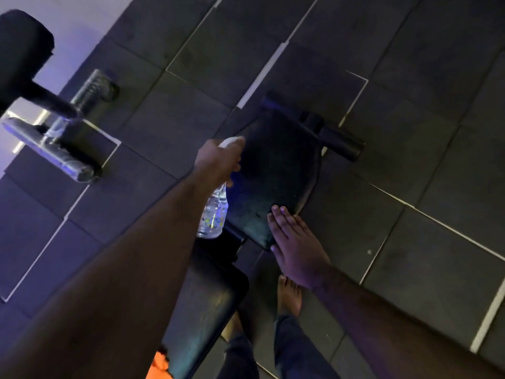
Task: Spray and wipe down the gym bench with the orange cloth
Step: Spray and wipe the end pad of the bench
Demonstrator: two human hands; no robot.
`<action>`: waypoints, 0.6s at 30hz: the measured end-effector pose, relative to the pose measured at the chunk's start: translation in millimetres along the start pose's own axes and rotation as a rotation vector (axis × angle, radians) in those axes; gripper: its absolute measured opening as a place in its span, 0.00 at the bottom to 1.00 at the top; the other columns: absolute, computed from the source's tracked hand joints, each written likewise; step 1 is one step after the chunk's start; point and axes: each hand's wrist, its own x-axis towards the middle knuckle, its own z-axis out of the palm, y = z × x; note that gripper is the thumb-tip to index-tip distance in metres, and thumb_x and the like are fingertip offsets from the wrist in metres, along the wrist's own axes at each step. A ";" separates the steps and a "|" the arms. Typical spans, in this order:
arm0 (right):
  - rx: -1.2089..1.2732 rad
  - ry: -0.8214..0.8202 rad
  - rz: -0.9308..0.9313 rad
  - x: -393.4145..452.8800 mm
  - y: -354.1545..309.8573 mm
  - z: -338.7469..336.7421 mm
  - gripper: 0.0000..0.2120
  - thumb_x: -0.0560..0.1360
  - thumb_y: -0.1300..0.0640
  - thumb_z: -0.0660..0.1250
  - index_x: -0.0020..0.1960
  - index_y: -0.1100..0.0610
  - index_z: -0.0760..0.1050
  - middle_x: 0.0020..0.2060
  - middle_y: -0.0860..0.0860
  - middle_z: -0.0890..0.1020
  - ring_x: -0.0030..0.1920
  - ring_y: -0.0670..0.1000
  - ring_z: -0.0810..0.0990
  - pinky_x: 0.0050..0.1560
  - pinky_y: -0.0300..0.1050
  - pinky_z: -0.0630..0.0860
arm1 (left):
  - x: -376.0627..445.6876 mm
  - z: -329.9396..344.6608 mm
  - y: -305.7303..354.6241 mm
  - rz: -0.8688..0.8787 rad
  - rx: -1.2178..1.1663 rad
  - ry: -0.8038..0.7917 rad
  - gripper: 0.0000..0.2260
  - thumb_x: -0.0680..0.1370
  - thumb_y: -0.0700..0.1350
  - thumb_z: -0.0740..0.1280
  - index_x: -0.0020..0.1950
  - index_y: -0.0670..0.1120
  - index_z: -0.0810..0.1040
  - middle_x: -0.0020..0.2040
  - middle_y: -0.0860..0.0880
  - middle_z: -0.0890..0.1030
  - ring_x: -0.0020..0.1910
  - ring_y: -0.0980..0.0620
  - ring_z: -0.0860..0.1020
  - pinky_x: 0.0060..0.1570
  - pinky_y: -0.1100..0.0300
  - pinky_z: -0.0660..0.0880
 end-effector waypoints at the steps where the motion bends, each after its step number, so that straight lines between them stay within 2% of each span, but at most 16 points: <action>1: -0.001 0.032 0.008 -1.8 2.9 -0.9 0.34 0.81 0.52 0.66 0.83 0.61 0.62 0.85 0.56 0.60 0.85 0.56 0.58 0.83 0.56 0.60 | 1.2 5.8 7.0 0.023 0.016 -0.027 0.17 0.74 0.62 0.73 0.41 0.49 0.80 0.29 0.54 0.84 0.26 0.56 0.82 0.22 0.56 0.77; 4: -0.012 0.103 0.059 -7.1 13.1 -3.4 0.33 0.80 0.52 0.67 0.82 0.60 0.66 0.83 0.55 0.65 0.83 0.55 0.63 0.82 0.56 0.62 | 1.7 28.2 33.5 0.090 0.086 -0.127 0.22 0.70 0.67 0.70 0.43 0.48 0.84 0.30 0.53 0.84 0.25 0.54 0.82 0.21 0.56 0.77; 7: -0.032 0.096 0.050 -10.3 21.6 -7.7 0.32 0.79 0.53 0.68 0.81 0.59 0.67 0.83 0.54 0.66 0.82 0.54 0.65 0.82 0.56 0.62 | 1.1 44.7 52.5 0.131 0.177 -0.172 0.25 0.70 0.67 0.68 0.41 0.44 0.84 0.29 0.49 0.84 0.22 0.47 0.80 0.21 0.56 0.76; 9: -0.026 0.096 0.042 -10.1 25.7 -12.0 0.31 0.80 0.53 0.67 0.81 0.59 0.68 0.82 0.54 0.67 0.82 0.54 0.66 0.82 0.56 0.62 | -2.4 47.8 49.0 0.115 0.186 -0.178 0.25 0.73 0.66 0.68 0.44 0.44 0.85 0.32 0.46 0.86 0.27 0.42 0.83 0.24 0.52 0.80; 11: 0.000 0.112 0.065 -9.1 30.4 -16.7 0.29 0.80 0.53 0.65 0.80 0.59 0.70 0.81 0.54 0.69 0.81 0.54 0.68 0.82 0.55 0.61 | -13.0 49.5 35.0 0.110 0.164 -0.215 0.25 0.73 0.67 0.68 0.45 0.44 0.85 0.34 0.46 0.86 0.28 0.45 0.83 0.24 0.53 0.80; 13: 0.018 0.102 0.078 -8.6 35.1 -20.7 0.28 0.80 0.54 0.63 0.79 0.59 0.70 0.81 0.54 0.69 0.81 0.54 0.68 0.82 0.55 0.61 | -27.4 55.3 21.2 0.111 0.167 -0.263 0.26 0.71 0.68 0.68 0.44 0.45 0.85 0.31 0.47 0.84 0.25 0.51 0.79 0.23 0.56 0.77; 18: 0.031 -0.007 0.066 -16.2 36.3 -21.0 0.34 0.81 0.52 0.63 0.85 0.59 0.59 0.85 0.55 0.59 0.84 0.55 0.59 0.84 0.53 0.52 | -49.0 62.9 4.5 0.065 0.137 -0.296 0.23 0.74 0.65 0.70 0.46 0.44 0.86 0.29 0.51 0.82 0.25 0.53 0.78 0.25 0.56 0.77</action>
